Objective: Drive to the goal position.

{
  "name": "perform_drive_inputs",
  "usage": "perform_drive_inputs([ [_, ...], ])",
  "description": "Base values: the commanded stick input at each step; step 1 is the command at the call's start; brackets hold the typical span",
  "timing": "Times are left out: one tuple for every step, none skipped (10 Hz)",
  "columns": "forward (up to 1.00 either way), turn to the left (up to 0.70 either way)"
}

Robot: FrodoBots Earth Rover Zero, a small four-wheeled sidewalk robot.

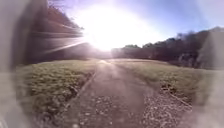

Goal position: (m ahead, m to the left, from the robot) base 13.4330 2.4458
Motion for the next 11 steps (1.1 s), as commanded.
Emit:
perform_drive_inputs([
  [0.85, 0.0],
  [0.85, 0.0],
  [0.85, 0.0],
  [0.85, 0.0],
  [0.85, 0.0],
  [0.85, 0.0],
  [0.85, 0.0],
  [0.85, 0.0],
  [0.85, -0.11],
  [0.85, -0.34],
  [0.85, -0.34],
])
